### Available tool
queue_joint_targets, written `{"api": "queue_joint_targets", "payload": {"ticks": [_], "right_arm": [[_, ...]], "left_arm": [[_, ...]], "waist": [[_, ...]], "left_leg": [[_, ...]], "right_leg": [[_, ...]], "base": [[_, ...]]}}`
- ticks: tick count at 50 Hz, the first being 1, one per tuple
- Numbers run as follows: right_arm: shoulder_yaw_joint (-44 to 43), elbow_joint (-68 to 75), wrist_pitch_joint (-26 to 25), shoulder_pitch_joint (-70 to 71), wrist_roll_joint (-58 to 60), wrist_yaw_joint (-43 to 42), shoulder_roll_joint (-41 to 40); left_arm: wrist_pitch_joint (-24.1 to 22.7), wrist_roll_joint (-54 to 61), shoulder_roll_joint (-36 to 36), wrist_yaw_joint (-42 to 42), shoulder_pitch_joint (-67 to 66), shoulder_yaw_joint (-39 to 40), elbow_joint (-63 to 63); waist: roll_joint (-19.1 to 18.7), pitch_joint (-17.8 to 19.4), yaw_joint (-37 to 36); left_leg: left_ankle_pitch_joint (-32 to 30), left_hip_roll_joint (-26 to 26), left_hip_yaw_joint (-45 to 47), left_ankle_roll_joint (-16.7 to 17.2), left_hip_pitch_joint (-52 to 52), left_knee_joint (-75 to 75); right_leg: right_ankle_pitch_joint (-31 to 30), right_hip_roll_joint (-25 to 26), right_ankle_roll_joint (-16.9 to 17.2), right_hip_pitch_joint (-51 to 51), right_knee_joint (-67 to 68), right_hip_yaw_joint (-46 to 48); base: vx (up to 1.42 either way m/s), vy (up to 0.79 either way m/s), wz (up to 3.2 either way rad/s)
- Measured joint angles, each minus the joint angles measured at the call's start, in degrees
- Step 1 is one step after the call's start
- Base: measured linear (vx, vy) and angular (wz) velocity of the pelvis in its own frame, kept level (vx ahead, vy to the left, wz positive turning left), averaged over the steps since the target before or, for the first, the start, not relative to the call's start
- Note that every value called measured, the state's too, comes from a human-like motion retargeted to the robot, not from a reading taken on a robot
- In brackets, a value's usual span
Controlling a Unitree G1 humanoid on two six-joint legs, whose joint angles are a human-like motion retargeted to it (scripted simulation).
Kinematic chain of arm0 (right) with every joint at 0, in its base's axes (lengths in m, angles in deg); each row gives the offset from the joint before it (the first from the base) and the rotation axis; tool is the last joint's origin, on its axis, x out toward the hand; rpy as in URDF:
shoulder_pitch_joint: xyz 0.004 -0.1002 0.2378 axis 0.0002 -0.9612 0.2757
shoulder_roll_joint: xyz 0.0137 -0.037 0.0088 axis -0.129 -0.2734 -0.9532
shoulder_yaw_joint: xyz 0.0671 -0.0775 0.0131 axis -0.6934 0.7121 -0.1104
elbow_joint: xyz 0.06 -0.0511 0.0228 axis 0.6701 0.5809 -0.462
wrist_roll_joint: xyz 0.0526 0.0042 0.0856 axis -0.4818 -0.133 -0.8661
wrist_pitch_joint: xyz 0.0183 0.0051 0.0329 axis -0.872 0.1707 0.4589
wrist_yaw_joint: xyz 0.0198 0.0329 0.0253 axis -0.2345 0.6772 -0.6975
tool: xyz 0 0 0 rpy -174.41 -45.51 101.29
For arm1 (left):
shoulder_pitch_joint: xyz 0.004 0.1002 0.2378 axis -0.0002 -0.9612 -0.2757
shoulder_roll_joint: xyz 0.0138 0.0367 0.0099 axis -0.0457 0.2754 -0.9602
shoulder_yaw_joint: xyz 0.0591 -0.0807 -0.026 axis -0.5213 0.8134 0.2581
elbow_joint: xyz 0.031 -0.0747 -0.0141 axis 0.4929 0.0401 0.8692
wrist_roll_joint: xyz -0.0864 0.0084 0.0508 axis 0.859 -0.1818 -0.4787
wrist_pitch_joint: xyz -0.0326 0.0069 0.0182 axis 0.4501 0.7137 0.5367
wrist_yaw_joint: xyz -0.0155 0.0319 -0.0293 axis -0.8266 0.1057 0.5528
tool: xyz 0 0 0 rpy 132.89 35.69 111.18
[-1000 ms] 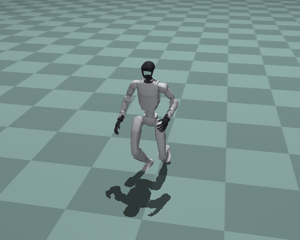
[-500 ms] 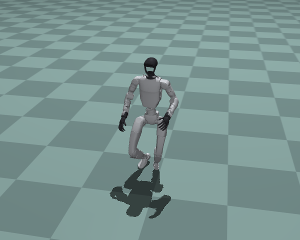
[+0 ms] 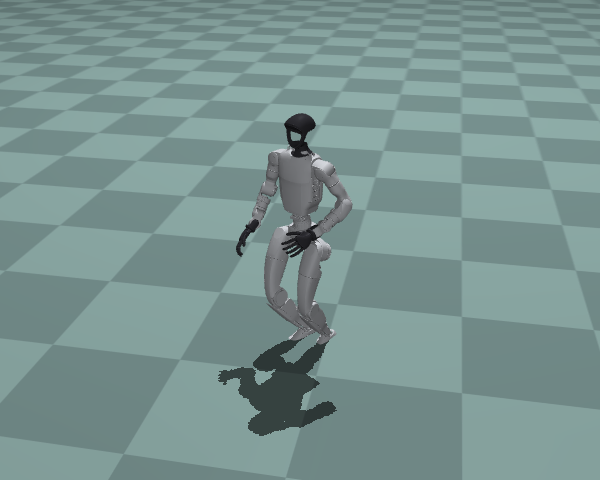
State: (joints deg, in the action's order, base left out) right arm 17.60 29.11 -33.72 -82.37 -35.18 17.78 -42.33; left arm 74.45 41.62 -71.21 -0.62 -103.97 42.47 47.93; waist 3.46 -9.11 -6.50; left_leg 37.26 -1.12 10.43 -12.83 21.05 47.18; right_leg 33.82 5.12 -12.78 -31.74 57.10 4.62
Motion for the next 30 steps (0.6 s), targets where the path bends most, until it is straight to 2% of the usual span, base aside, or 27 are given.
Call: {"api": "queue_joint_targets", "payload": {"ticks": [3,5,12,17,18,20,23,25,28,30], "right_arm": [[0.8,-0.5,0.4,0.1,-0.4,1.8,-0.1],[0.9,-0.7,0.6,0.3,-1.1,3.3,0.2],[-0.7,0.4,0.1,-0.2,-2.6,5.8,0.6],[-1.8,2.4,-0.8,-0.4,-4.1,7.4,0.2],[-1.7,2.7,-0.9,-0.6,-4.3,7.7,-0.1],[-1.4,3.5,-1.1,-0.5,-4.8,8.5,-0.6],[-0.8,4.1,-1.3,-1.3,-5.0,9.3,-1.0],[-0.4,4.4,-1.4,-1.7,-5.1,9.9,-1.1],[0.3,4.7,-1.8,-2.2,-5.3,10.9,-0.9],[0.3,4.7,-2.1,-2.5,-5.7,11.3,-0.5]], "left_arm": [[0.4,-0.6,-0.5,2.0,-1.0,-0.2,0.4],[0.8,-0.7,-0.8,3.7,-1.2,-0.1,1.2],[3.5,-1.9,0.9,7.6,-0.7,-1.7,7.5],[4.2,-1.5,3.1,8.1,2.7,-2.9,15.3],[4.3,-1.3,3.4,7.9,3.1,-3.0,16.6],[4.1,-0.3,4.2,7.6,5.0,-2.8,20.8],[4.8,1.2,5.4,7.2,5.9,-2.6,24.6],[5.3,2.5,6.0,6.9,7.0,-2.3,27.9],[6.2,4.9,6.7,6.4,9.1,-1.6,33.8],[6.8,6.6,7.5,5.9,10.7,-1.0,38.2]], "waist": [[1.2,-0.8,0.6],[2.5,-2.0,1.0],[3.8,-4.1,3.4],[4.7,-4.1,6.1],[4.9,-4.3,6.9],[3.7,-4.2,7.3],[3.8,-3.9,8.8],[3.5,-3.5,9.3],[1.7,-2.0,8.2],[-0.2,-0.9,6.8]], "left_leg": [[-4.4,-0.3,3.8,-0.2,-0.3,-3.3],[-7.2,-1.5,6.8,-0.4,-1.7,-9.0],[-5.3,0.2,17.0,-0.6,-3.5,-11.9],[-5.1,1.1,22.7,0.0,-7.8,-15.0],[-5.0,1.6,23.1,0.1,-8.1,-14.3],[-4.5,4.6,23.4,0.7,-9.2,-12.6],[-5.2,8.3,22.2,1.2,-9.0,-5.8],[-1.9,12.2,21.1,-1.8,-8.4,-0.5],[3.5,18.0,16.1,-2.2,-5.8,9.9],[6.7,19.9,11.6,-2.2,-3.0,16.4]], "right_leg": [[1.4,-4.3,-0.1,-2.0,3.9,1.8],[2.2,-9.1,0.1,-3.2,6.5,3.7],[5.0,-26.0,0.2,-3.3,12.4,11.6],[6.0,-29.9,3.1,-2.5,10.0,13.4],[6.5,-29.7,3.6,-2.7,9.7,13.2],[7.0,-25.5,4.4,-1.6,6.8,13.3],[8.4,-21.8,5.5,-1.7,6.4,11.0],[8.9,-18.3,5.7,-1.4,5.6,9.5],[8.8,-10.2,5.0,-0.2,3.9,7.0],[8.0,-4.2,4.2,0.8,2.1,4.9]], "base": [[-0.11,-0.03,-2.41],[-0.14,-0.08,-2.57],[-0.16,-0.17,-2.54],[-0.10,-0.30,-2.33],[-0.07,-0.35,-2.28],[-0.02,-0.36,-2.47],[0.00,-0.37,-2.22],[0.06,-0.37,-2.20],[0.10,-0.36,-2.44],[0.11,-0.27,-2.57]]}}
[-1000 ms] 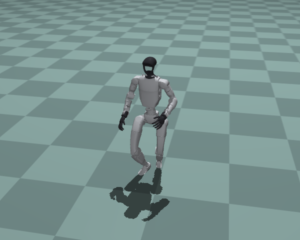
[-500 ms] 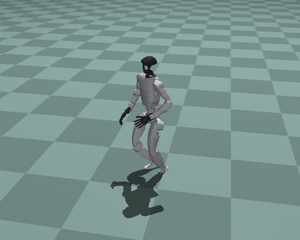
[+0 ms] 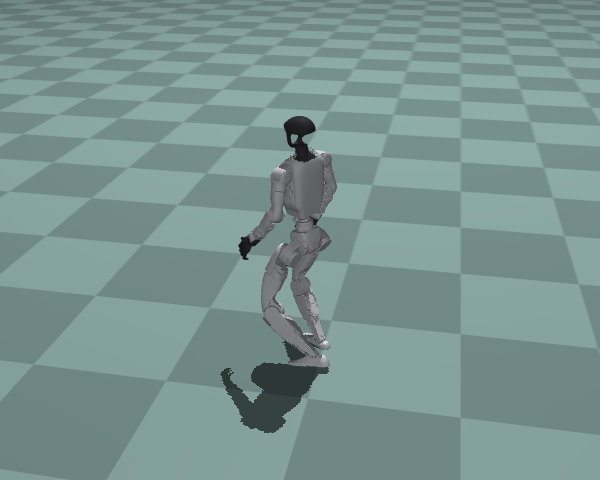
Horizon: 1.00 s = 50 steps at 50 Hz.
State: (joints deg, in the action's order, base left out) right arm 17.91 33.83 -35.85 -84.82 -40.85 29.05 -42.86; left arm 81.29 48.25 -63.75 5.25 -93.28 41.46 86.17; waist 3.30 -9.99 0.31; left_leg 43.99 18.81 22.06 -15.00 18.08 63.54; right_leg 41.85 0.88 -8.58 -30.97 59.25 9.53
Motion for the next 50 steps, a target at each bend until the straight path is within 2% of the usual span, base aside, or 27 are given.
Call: {"api": "queue_joint_targets", "payload": {"ticks": [2,8,11,15,18,21,25,27,30,33,35,37,41,43,45,50], "right_arm": [[-1.1,-0.4,-0.5,0.1,-1.0,0.4,1.3],[-3.6,-1.5,-0.7,-1.2,-5.4,0.1,3.8],[-4.4,-1.8,-0.7,-1.4,-7.1,-0.3,4.9],[-5.0,-1.4,-0.7,-0.8,-7.6,-1.0,6.3],[-5.4,-0.5,-1.0,-0.1,-6.9,-1.9,6.8],[-6.1,0.4,-1.3,0.1,-6.3,-2.6,6.7],[-7.5,2.3,-2.0,-0.1,-5.6,-3.2,5.4],[-8.6,3.6,-2.4,-0.1,-5.3,-2.8,4.1],[-9.6,4.8,-3.2,-0.1,-5.3,-1.6,2.7],[-9.4,5.2,-3.5,-0.3,-5.1,-0.8,1.4],[-9.5,5.4,-3.8,0.9,-5.1,0.3,1.2],[-8.8,5.2,-3.8,0.6,-5.0,0.7,0.5],[-7.9,4.6,-3.8,1.2,-5.0,2.7,0.1],[-7.6,4.3,-3.9,0.8,-5.1,3.6,-0.2],[-7.5,4.0,-4.2,0.2,-5.1,4.3,-0.6],[-6.9,3.8,-4.6,-1.1,-4.9,5.8,-1.1]], "left_arm": [[-0.1,2.2,1.5,-0.6,3.4,0.2,6.2],[0.7,6.7,3.1,-2.7,5.4,2.8,17.8],[0.8,7.9,2.8,-3.3,5.0,4.1,21.9],[1.0,8.3,2.2,-3.7,3.9,5.5,25.9],[1.2,7.8,1.8,-3.9,2.6,6.5,28.4],[1.9,7.5,2.0,-4.3,0.8,7.4,30.6],[3.0,6.9,2.6,-4.5,-1.4,8.6,33.8],[3.5,6.3,2.7,-4.0,-1.5,9.0,35.6],[4.4,5.3,3.6,-3.4,-1.5,9.1,36.5],[4.7,4.6,4.3,-3.3,-0.8,8.4,35.8],[5.3,4.2,4.5,-3.0,1.8,7.9,34.8],[5.2,4.0,5.0,-3.2,3.1,7.1,33.4],[5.1,3.9,5.3,-2.4,7.2,5.7,29.0],[4.6,4.0,5.2,-1.9,8.5,4.8,26.5],[3.9,4.1,5.1,-1.2,9.5,3.8,24.2],[2.6,4.3,4.7,0.2,11.1,2.3,20.7]], "waist": [[-3.9,0.8,-2.7],[-5.7,1.2,-5.2],[-6.0,1.1,-5.2],[-5.4,0.2,-3.6],[-4.9,-0.1,-2.7],[-3.9,-0.6,-1.9],[-1.7,-1.7,-1.3],[-0.2,0.6,-1.5],[1.5,1.4,-1.4],[2.2,1.4,-0.7],[2.5,2.5,-0.6],[2.4,2.7,0.2],[0.7,3.4,2.4],[-0.6,3.0,3.2],[-2.3,2.2,3.3],[-8.1,-0.7,0.3]], "left_leg": [[3.0,1.7,-4.9,0.0,4.9,4.8],[2.6,-9.5,-11.4,0.2,17.0,1.2],[-1.2,-15.3,-12.5,1.0,21.5,-7.2],[-9.6,-23.1,-12.8,2.0,25.4,-22.2],[-14.6,-26.8,-13.1,2.4,26.3,-29.3],[-16.4,-28.5,-12.3,1.5,27.8,-26.8],[-15.2,-29.4,-11.3,0.0,27.4,-18.7],[-12.5,-30.1,-11.4,0.0,21.8,-16.7],[-9.4,-30.9,-10.7,0.0,17.0,-15.2],[-5.6,-30.4,-9.5,0.0,14.1,-12.4],[-4.6,-31.1,-9.0,0.0,9.7,-15.3],[-2.9,-30.8,-8.4,0.0,7.3,-14.6],[-4.1,-30.0,-8.0,0.9,-0.6,-20.4],[-5.4,-28.2,-7.8,1.7,-3.0,-21.4],[-7.1,-25.9,-8.9,3.4,-4.1,-20.8],[-8.2,-17.4,-13.6,9.7,-2.6,-13.1]], "right_leg": [[-2.9,7.5,-1.4,1.7,-5.4,-2.3],[-7.2,14.1,-0.9,4.8,-11.0,-12.6],[-8.0,15.0,0.5,6.7,-12.4,-16.5],[-7.2,14.1,2.3,7.8,-12.1,-20.0],[-5.9,13.7,2.9,9.5,-10.8,-21.8],[-5.3,12.9,3.6,10.6,-7.1,-22.2],[-6.0,10.9,5.1,14.4,-2.9,-22.4],[-9.3,9.1,6.4,19.9,-1.3,-22.1],[-18.1,5.1,7.9,19.4,8.4,-18.7],[-20.8,1.2,9.4,15.5,18.5,-15.1],[-18.5,-2.8,8.2,11.6,23.5,-12.9],[-13.3,-6.9,6.1,7.7,26.0,-10.7],[-7.0,-11.8,3.1,-0.1,20.9,-6.6],[-7.0,-11.3,2.1,-3.2,14.8,-5.3],[-9.3,-8.7,1.3,-5.5,7.1,-4.8],[-20.6,2.6,2.0,-5.8,-10.3,-4.6]], "base": [[0.14,-0.20,-2.53],[0.25,-0.14,-1.76],[0.35,-0.08,-1.16],[0.40,-0.02,-0.66],[0.46,0.01,-0.53],[0.50,0.00,-0.49],[0.58,-0.02,-0.49],[0.60,-0.05,-0.47],[0.54,-0.03,-0.38],[0.53,0.00,-0.25],[0.54,0.04,-0.16],[0.54,0.05,0.03],[0.55,-0.03,0.44],[0.51,-0.14,0.65],[0.46,-0.19,0.49],[0.35,-0.19,0.18]]}}
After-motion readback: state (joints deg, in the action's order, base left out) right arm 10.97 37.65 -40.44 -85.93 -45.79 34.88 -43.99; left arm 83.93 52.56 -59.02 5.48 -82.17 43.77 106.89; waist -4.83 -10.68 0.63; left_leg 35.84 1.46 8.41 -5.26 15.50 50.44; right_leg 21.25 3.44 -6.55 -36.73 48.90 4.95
